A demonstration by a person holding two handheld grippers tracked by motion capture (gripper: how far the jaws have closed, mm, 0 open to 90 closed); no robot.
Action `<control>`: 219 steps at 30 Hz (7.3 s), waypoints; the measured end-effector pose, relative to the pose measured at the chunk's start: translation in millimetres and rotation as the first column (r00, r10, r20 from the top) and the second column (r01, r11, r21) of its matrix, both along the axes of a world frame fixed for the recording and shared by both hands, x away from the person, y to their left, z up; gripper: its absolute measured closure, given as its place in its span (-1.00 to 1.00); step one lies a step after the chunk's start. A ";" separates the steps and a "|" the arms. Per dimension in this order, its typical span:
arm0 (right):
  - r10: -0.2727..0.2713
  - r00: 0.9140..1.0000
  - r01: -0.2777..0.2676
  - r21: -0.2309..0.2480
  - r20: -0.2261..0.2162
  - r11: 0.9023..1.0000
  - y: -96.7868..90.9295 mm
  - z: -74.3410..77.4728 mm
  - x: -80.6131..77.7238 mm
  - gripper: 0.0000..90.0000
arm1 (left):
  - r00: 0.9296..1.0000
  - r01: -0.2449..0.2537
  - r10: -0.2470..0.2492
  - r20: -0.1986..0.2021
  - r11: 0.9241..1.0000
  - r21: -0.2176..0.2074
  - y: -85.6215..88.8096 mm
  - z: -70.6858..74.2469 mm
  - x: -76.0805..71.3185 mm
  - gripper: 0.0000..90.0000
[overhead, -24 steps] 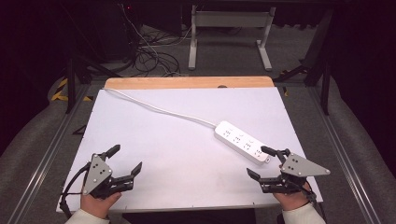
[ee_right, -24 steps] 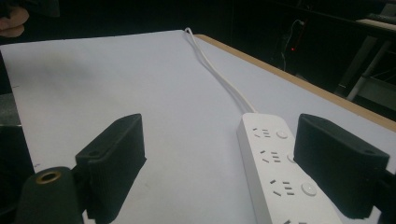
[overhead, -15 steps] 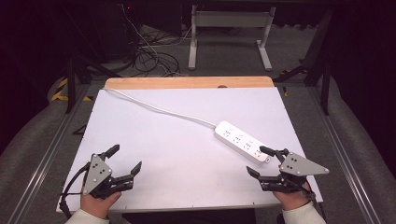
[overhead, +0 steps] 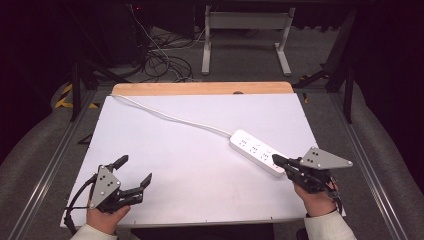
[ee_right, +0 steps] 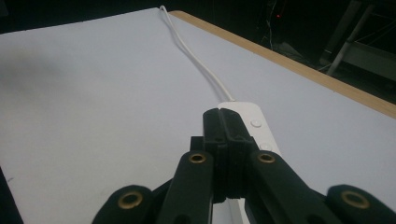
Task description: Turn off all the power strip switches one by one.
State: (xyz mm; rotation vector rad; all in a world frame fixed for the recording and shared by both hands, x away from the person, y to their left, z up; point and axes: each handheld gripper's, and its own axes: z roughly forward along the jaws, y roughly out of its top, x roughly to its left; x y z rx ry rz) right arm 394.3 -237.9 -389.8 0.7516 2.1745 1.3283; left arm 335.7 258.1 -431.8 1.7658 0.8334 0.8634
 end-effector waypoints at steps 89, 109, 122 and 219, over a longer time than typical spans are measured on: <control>-0.309 0.858 0.116 -0.431 -0.410 0.895 0.9 -44.8 103.8 1.00 | 0.999 0.008 -0.007 -0.032 1.000 0.017 -1.2 -0.6 1.8 -0.64; -0.291 0.883 0.123 -0.418 -0.368 0.900 -4.6 -48.2 98.8 1.00 | 1.000 0.009 -0.008 -0.026 1.000 0.026 -1.5 -0.7 3.1 -0.64; -0.285 0.885 0.130 -0.394 -0.367 0.910 -6.0 -50.6 98.5 1.00 | 0.999 0.006 -0.006 -0.033 1.000 0.015 -1.0 -0.7 2.6 -0.64; -0.176 0.974 0.160 -0.117 -0.143 0.980 4.2 -32.6 96.8 1.00 | 1.000 -0.006 0.006 -0.017 1.000 0.012 -1.6 -0.5 4.2 -0.64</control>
